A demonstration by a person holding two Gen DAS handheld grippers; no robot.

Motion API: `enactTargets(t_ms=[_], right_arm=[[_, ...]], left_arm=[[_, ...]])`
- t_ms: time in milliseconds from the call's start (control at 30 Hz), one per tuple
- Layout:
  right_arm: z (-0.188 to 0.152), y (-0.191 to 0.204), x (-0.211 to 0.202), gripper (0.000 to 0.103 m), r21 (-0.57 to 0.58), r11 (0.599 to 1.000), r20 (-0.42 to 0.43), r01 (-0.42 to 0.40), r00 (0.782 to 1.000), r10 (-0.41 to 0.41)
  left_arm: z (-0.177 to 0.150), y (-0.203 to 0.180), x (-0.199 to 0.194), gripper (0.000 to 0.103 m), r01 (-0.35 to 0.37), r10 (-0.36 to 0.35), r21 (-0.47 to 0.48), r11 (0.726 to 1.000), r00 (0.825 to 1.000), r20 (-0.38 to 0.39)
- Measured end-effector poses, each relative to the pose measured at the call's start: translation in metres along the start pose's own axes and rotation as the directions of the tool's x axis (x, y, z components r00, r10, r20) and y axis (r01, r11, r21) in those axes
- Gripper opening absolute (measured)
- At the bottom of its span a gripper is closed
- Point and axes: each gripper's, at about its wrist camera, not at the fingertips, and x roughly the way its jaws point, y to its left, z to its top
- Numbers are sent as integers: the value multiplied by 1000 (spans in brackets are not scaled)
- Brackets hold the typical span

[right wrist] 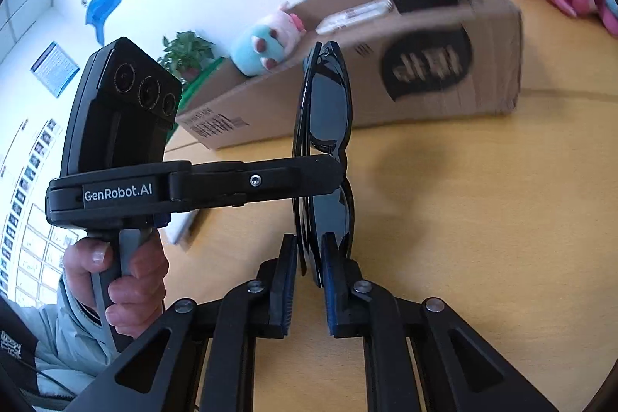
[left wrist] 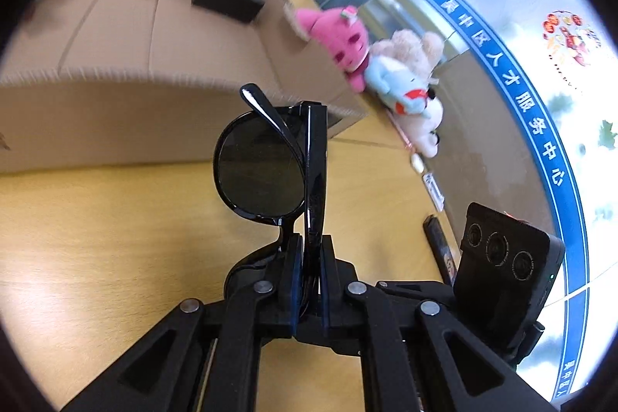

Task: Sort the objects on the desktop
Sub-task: 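Lift the sunglasses with the right gripper and carry them over the box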

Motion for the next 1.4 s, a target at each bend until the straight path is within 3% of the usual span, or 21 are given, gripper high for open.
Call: enactTargets(t_ms=[400, 567, 733, 933, 1100, 1233, 1400], right_arm=[[64, 74, -13, 11, -186, 983, 73, -15, 997, 29], [103, 103, 1, 10, -241, 968, 74, -74, 993, 95], [149, 120, 43, 10, -234, 960, 50, -153, 984, 169], [181, 127, 113, 10, -167, 958, -8, -232, 972, 234], [175, 115, 166, 10, -58, 961, -77, -271, 961, 266], [168, 105, 199, 10, 30, 959, -128, -282, 950, 283], [167, 102, 213, 10, 60, 961, -156, -269, 949, 275]], left_arm=[[44, -20, -85, 7, -51, 37, 78, 996, 984, 173], [72, -4, -117, 7, -87, 66, 87, 992, 973, 223], [97, 31, -130, 7, -157, 138, 62, 986, 959, 247], [119, 93, -136, 7, -221, 221, -22, 975, 956, 193], [119, 148, -120, 7, -244, 257, -130, 961, 962, 96], [114, 168, -107, 7, -275, 285, -168, 947, 958, 35], [111, 177, -103, 7, -302, 310, -187, 935, 951, 17]])
